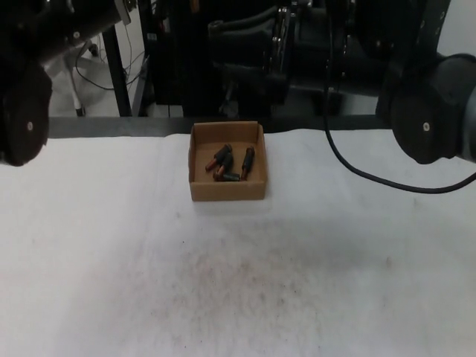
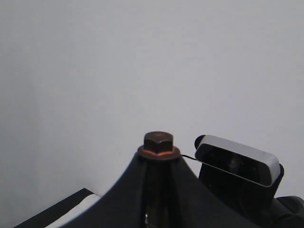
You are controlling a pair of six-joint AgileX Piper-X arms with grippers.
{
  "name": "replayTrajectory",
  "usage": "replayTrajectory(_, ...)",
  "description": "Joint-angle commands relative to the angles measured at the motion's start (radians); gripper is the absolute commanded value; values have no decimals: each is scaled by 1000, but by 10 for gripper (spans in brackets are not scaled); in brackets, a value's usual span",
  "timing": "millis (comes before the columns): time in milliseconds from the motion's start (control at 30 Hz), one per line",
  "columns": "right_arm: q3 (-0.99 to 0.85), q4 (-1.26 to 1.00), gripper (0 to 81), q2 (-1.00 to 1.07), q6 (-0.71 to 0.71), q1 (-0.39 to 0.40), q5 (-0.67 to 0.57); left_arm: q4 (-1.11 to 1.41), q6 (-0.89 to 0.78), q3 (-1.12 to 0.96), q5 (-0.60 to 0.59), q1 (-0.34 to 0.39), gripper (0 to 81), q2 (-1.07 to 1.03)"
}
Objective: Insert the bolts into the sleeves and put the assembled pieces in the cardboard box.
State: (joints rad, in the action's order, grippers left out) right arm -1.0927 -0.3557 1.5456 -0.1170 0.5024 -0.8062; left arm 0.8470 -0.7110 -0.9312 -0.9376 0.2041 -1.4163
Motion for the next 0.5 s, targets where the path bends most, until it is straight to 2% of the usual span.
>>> replayTrajectory(0, -5, 19, 8, -12, -5, 18, 7, 44, -11, -4, 13, 0, 2, 8)
replayTrajectory(200, -5, 19, 8, 12, 19, 36, 106, 94, -56, -4, -4, 0, 2, 8)
replayTrajectory(467, -5, -55, 8, 26, 28, 35, 120, 92, -52, -4, -28, 0, 2, 8)
